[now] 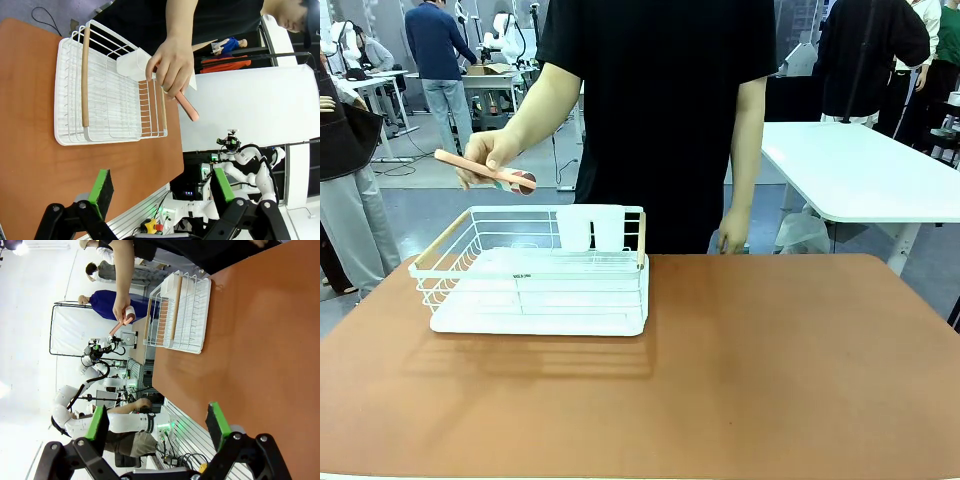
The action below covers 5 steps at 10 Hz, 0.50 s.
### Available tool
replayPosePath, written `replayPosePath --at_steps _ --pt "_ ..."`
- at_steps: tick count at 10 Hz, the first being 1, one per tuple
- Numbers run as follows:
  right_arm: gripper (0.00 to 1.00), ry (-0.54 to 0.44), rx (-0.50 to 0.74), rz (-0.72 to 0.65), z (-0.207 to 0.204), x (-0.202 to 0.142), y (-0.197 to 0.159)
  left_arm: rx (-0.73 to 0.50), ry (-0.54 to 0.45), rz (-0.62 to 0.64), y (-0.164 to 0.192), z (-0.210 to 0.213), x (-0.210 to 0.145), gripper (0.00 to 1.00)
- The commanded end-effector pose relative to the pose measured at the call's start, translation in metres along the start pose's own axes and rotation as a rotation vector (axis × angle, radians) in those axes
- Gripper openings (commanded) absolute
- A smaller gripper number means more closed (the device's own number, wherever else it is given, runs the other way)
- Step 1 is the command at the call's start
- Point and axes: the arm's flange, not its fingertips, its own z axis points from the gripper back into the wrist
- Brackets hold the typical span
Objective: Clean the table.
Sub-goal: Pick up the Lint Roller when the human hands it over.
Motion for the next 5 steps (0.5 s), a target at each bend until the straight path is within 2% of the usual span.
replayPosePath --at_steps 1,5 --pt "1.0 -0.005 0.019 0.021 0.0004 0.0011 0.0012 -0.028 -0.005 -0.026 0.0014 0.003 0.0013 1.0" --pt "1.0 -0.005 0.019 0.021 0.0004 0.0011 0.0012 -0.028 -0.005 -0.026 0.0014 0.003 0.0013 1.0"
